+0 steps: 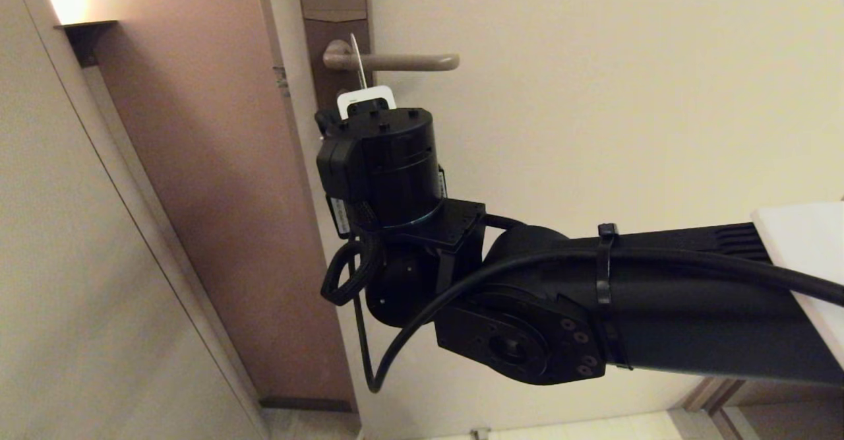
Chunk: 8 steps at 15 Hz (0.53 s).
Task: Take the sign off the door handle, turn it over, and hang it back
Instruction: Hang the sign back with the other side facing out
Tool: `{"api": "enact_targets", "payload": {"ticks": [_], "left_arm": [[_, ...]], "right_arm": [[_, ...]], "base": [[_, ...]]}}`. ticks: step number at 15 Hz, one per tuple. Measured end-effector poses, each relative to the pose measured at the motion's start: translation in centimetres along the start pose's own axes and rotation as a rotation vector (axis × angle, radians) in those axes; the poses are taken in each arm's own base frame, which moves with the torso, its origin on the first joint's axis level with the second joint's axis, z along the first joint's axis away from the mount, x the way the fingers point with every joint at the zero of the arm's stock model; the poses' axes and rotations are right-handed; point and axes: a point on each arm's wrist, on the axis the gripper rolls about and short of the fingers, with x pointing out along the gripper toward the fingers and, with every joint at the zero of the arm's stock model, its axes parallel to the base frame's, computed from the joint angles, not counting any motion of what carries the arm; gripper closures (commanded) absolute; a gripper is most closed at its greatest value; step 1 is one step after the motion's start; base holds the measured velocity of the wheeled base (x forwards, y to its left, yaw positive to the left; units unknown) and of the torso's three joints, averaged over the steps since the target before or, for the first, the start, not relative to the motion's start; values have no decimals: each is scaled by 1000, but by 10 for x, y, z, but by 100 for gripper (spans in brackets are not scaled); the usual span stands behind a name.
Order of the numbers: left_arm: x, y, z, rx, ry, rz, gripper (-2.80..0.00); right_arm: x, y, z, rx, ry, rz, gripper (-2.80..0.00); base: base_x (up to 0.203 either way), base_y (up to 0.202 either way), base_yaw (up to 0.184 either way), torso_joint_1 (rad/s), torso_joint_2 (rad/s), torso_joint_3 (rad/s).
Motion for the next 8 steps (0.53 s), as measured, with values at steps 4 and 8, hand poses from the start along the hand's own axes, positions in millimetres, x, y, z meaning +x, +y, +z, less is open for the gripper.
{"api": "enact_targets", "payload": {"ticks": [4,8], "left_arm": [[0,0,0,0,0,0,0],[0,0,0,1,0,0,0]], "right_arm": [[1,3,-2,1,0,2,-280],[-1,5,-1,1,-1,9,-280]], "base": [[0,0,0,0,0,0],[0,0,0,0,0,0]]}}
